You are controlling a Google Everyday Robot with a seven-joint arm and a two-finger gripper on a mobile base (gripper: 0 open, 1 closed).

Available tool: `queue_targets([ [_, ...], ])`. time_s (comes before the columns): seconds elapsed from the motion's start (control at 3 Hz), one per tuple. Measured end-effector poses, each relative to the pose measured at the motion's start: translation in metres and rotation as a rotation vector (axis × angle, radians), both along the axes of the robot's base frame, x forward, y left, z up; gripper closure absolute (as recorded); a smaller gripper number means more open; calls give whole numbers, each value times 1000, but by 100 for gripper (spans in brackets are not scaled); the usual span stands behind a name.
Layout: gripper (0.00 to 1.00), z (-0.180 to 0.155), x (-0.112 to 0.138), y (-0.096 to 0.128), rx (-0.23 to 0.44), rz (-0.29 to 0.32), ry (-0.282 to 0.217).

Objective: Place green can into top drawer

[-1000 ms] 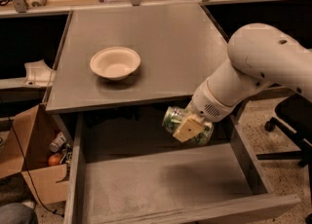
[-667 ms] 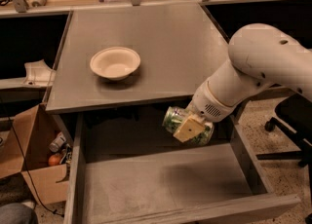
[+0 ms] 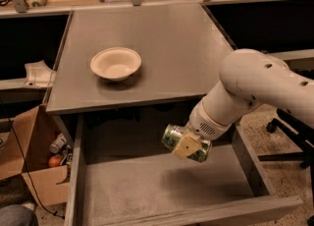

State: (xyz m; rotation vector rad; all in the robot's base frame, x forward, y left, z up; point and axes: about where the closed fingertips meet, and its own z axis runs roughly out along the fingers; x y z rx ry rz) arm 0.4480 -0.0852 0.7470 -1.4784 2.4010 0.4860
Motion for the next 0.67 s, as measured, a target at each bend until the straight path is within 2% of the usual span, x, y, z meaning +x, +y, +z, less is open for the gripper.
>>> queue_targets([
  [0.33, 100, -19, -6, 2, -9, -6, 42],
  [0.67, 100, -20, -6, 2, -10, -7, 45],
])
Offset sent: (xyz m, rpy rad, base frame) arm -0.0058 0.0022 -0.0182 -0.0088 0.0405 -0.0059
